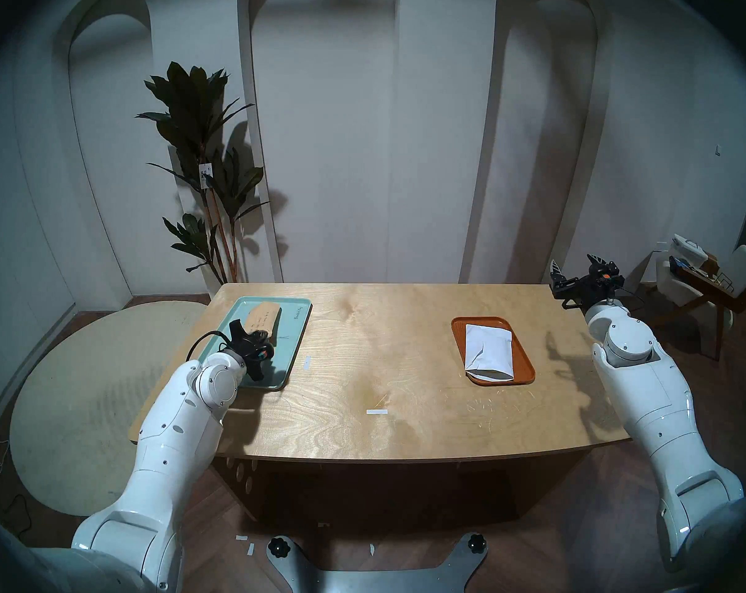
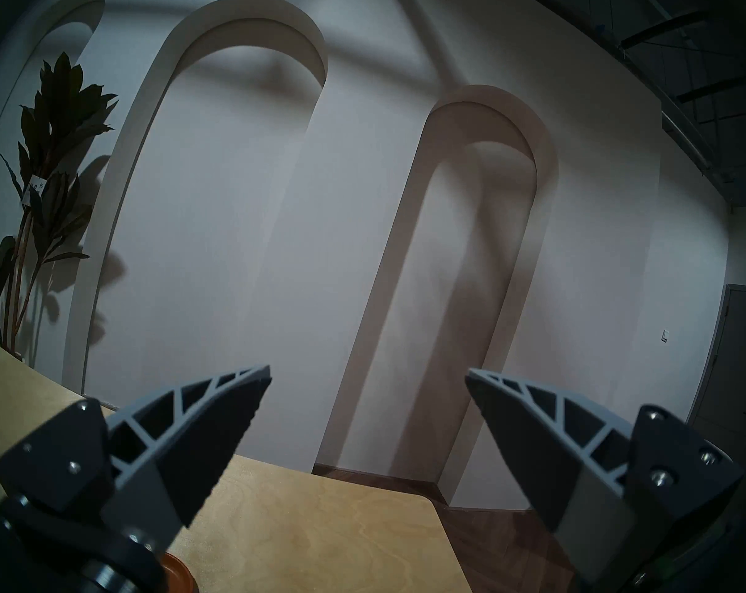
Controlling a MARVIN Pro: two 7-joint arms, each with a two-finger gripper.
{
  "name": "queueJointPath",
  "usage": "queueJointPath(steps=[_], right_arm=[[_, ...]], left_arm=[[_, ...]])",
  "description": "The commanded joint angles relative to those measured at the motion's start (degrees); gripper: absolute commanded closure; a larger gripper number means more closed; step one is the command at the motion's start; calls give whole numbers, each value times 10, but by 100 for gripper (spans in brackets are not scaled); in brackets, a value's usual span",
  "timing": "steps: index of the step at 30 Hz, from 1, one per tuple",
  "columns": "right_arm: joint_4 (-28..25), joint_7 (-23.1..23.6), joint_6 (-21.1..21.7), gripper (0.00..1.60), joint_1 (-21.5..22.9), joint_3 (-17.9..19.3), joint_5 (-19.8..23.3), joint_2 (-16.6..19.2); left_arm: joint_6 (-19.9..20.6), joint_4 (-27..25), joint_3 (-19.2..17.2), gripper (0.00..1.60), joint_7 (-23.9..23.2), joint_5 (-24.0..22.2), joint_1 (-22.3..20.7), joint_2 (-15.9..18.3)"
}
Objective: Sort the mail into the trays, one tray per recipient
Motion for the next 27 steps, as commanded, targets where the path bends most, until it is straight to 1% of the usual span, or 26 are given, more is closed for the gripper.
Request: queueJointPath(steps=[1, 4, 8, 11, 18, 19, 20, 23, 25, 26, 27], right_arm=[[-10, 0, -5, 0, 8, 2, -1, 1], [-10, 0, -5, 0, 9, 2, -1, 1], [-9, 0, -4, 0, 9, 2, -1, 1], [-8, 0, -4, 0, 9, 2, 0, 1], [-6, 0, -3, 0, 8, 1, 0, 1], [-6, 0, -3, 0, 8, 1, 0, 1], [-5, 0, -3, 0, 8, 1, 0, 1], [-5, 0, -3, 0, 8, 1, 0, 1], [-5, 0, -3, 0, 8, 1, 0, 1], [-5, 0, -3, 0, 9, 1, 0, 1], [-5, 0, -3, 0, 9, 1, 0, 1]], left_arm=[[20, -69, -18, 0, -63, -28, 56, 6], [22, -93, -30, 0, -83, -43, 64, 10], [26, -128, -55, 0, -108, -82, 70, 2], [26, -151, -78, 0, -107, -129, 58, -27], [30, -199, -102, 0, -113, -215, 22, -73], [30, -200, -102, 0, -115, -224, 18, -78], [34, -214, -104, 0, -118, -238, 18, -87], [43, -234, -105, 0, -124, -276, 11, -113], [50, -250, -100, 0, -129, -300, 9, -127], [57, -264, -99, 0, -132, -314, 10, -140], [58, -256, -87, 0, -133, -326, 2, -132]])
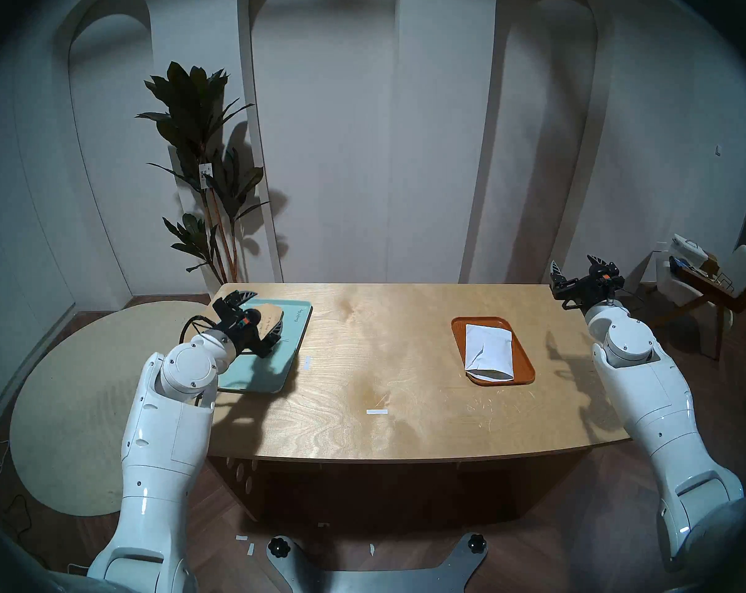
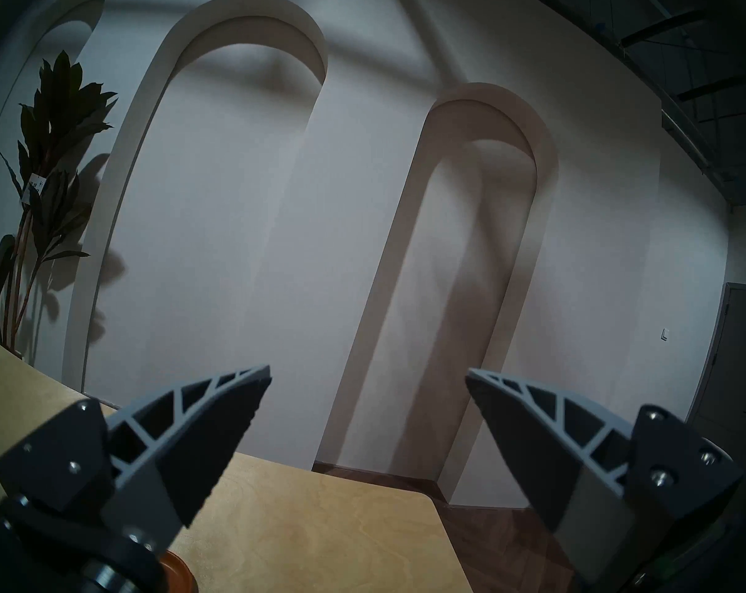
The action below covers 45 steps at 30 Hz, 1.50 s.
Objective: Sort the mail into the trays, one tray per recipient
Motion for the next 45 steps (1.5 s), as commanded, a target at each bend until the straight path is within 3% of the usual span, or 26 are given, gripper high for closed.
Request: queueJointPath(steps=[1, 10, 17, 37, 45], right_arm=[[-8, 0, -3, 0, 9, 1, 0, 1], [-9, 0, -4, 0, 10, 1, 0, 1], [-10, 0, -5, 0, 10, 1, -1, 1], [-13, 0, -7, 0, 9, 1, -1, 2], [-13, 0, -7, 0, 9, 2, -1, 2]], left_arm=[[22, -67, 15, 0, -8, -78, -34, -66], [97, -128, 75, 0, -9, -160, -60, -120], [187, -149, 102, 0, 40, -196, -78, -168], [427, -171, 175, 0, 266, -182, -107, -204], [457, -165, 185, 0, 302, -174, -113, -210]])
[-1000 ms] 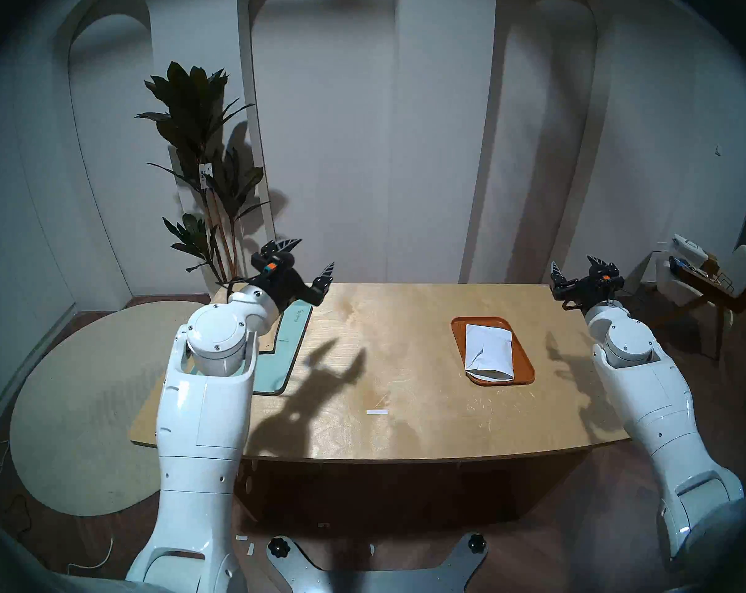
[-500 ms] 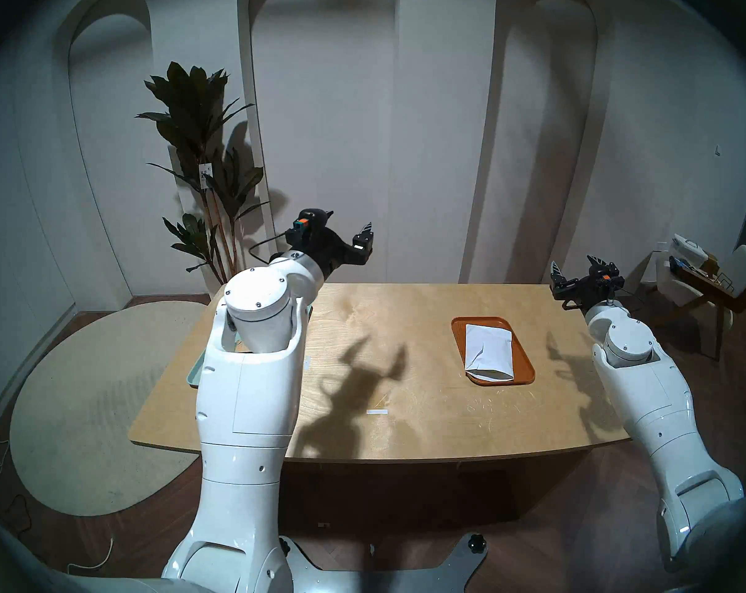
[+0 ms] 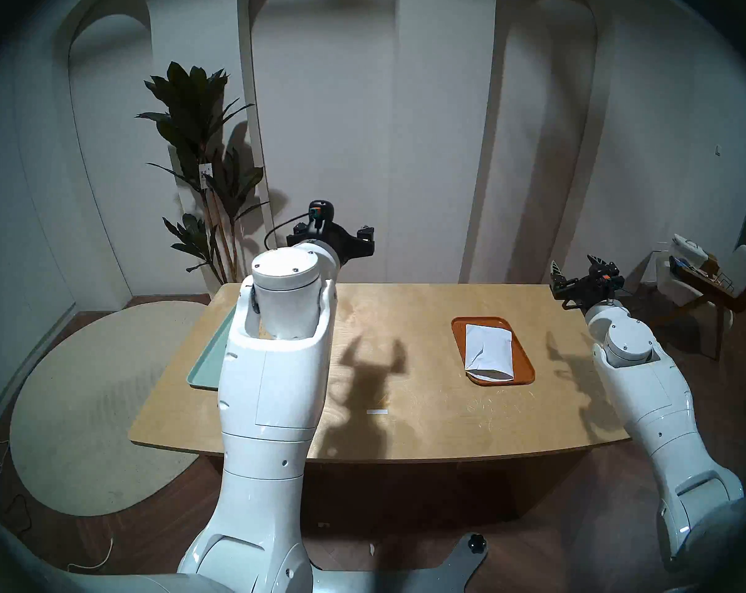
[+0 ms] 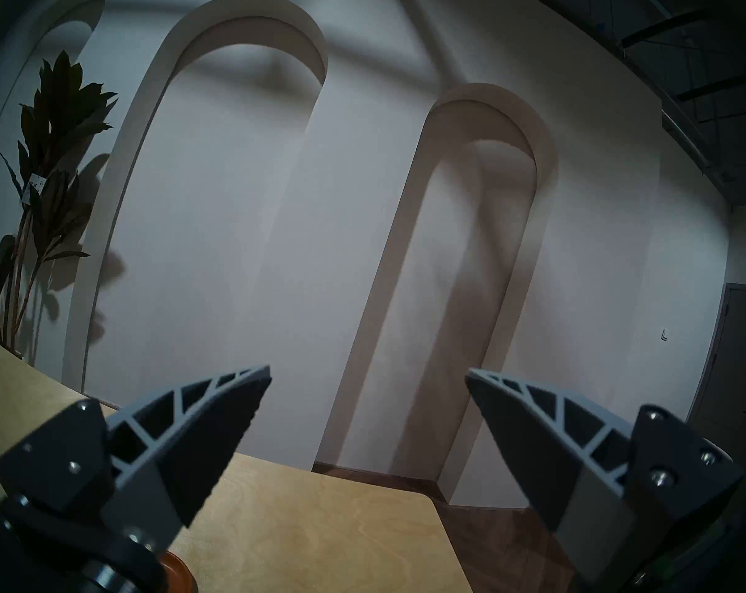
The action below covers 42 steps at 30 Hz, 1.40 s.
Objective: Sort the mail into the trays, one tray per recipient
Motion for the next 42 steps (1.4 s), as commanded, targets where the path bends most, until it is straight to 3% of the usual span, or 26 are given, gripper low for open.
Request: queueJointPath(steps=[1, 36, 42], right_arm=[[-13, -1, -7, 0, 8, 2, -1, 1], [-13, -1, -7, 0, 8, 2, -1, 1], [-13, -1, -6, 0, 8, 2, -1, 1]], left_arm=[[16, -8, 10, 0, 21, 9, -25, -14], [23, -7, 12, 0, 30, 8, -27, -16], [32, -14, -1, 0, 22, 15, -38, 7]])
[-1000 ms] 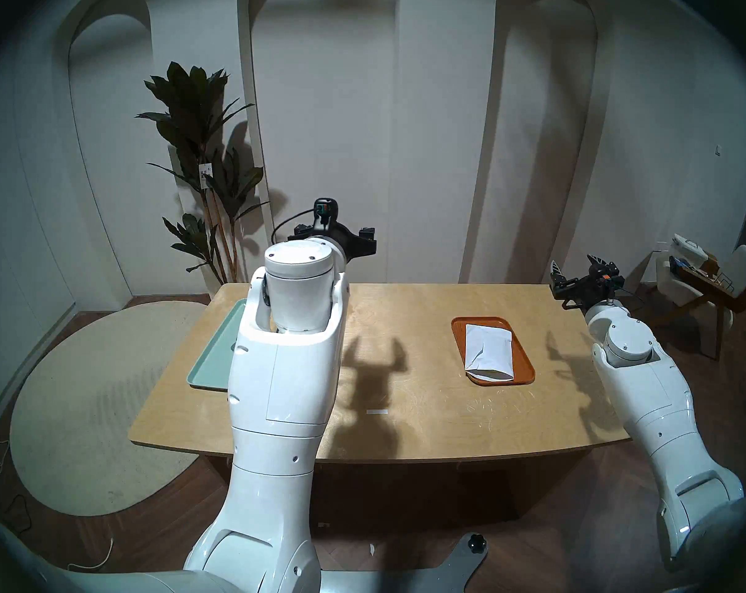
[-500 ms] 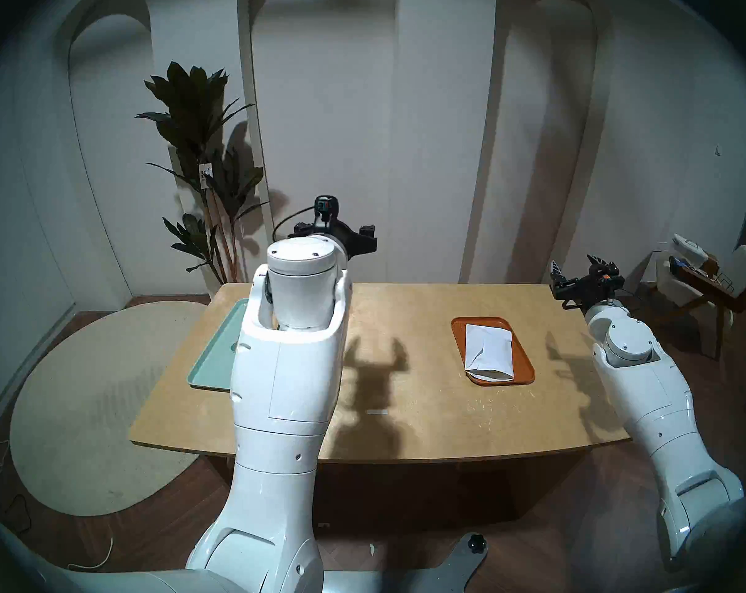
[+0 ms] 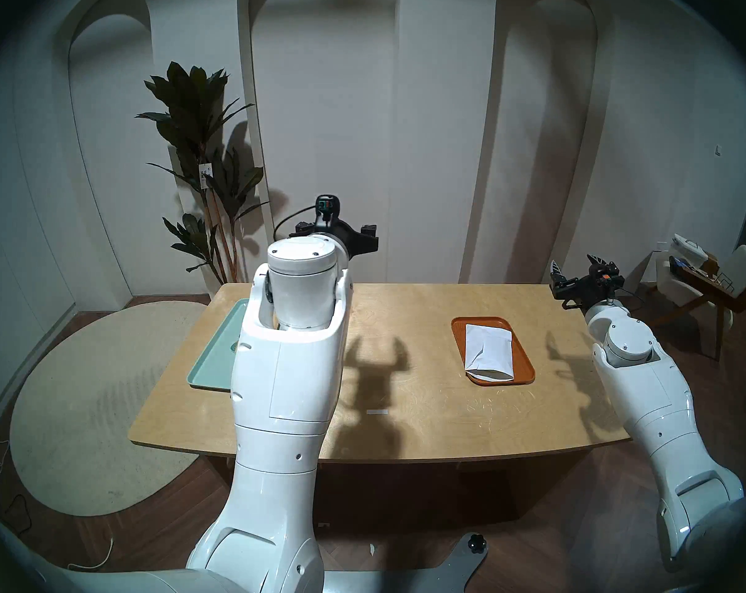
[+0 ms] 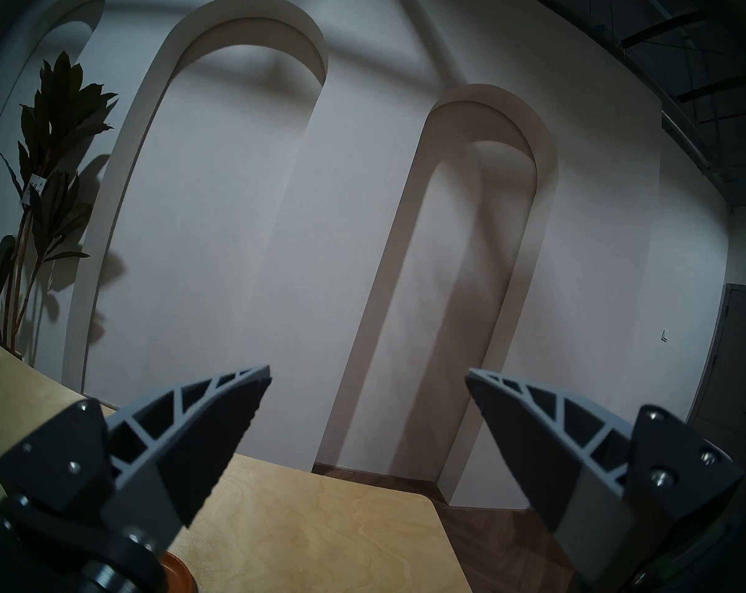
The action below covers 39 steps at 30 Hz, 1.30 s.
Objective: Sort the mail into the trays, one tray per recipient
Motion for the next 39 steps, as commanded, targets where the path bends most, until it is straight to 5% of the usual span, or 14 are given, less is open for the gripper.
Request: queueJointPath(steps=[1, 19, 39], right_arm=[[-12, 0, -6, 0, 8, 2, -1, 1], [-11, 0, -6, 0, 8, 2, -1, 1], [-12, -1, -6, 0, 8, 2, -1, 1]], left_arm=[[4, -16, -14, 0, -7, 4, -26, 21], [3, 8, -145, 0, -28, 40, -67, 142], [-13, 25, -148, 0, -48, 55, -68, 163]])
